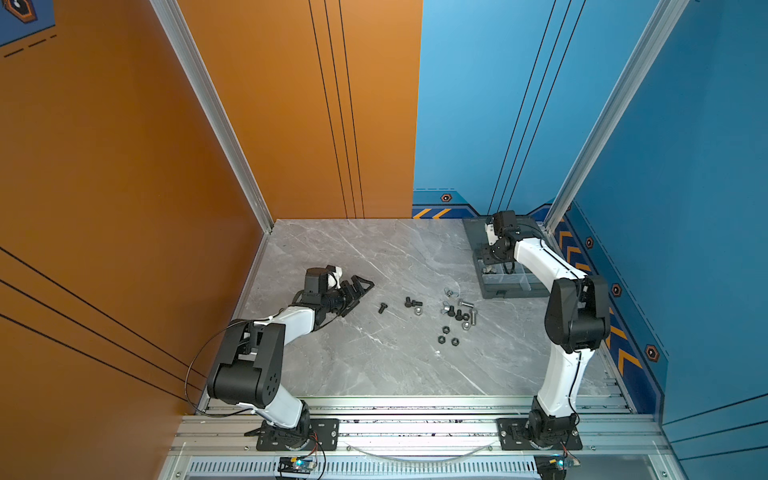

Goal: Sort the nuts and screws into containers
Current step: 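Open the right gripper to drop the wing nut into the compartment, then move the open right gripper back over the pile of parts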

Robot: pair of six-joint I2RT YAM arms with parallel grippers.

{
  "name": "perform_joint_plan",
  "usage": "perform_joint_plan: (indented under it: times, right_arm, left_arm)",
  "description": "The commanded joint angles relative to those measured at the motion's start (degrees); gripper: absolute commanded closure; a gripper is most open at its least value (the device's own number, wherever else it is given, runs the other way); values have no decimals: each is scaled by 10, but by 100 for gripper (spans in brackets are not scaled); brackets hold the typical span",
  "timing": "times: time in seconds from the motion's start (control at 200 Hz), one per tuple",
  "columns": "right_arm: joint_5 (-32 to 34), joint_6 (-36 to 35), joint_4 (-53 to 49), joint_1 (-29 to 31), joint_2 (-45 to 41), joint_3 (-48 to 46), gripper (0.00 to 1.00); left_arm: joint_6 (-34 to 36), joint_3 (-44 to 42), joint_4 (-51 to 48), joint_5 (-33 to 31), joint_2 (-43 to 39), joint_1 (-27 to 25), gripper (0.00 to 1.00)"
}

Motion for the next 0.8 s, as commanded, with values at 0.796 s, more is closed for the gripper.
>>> perform_joint_plan:
  times: [0.796]
  right_arm:
    - [-165,-70,-101,126,40,-8,43]
  left_arm:
    - [6,5,16,9,17,3,2]
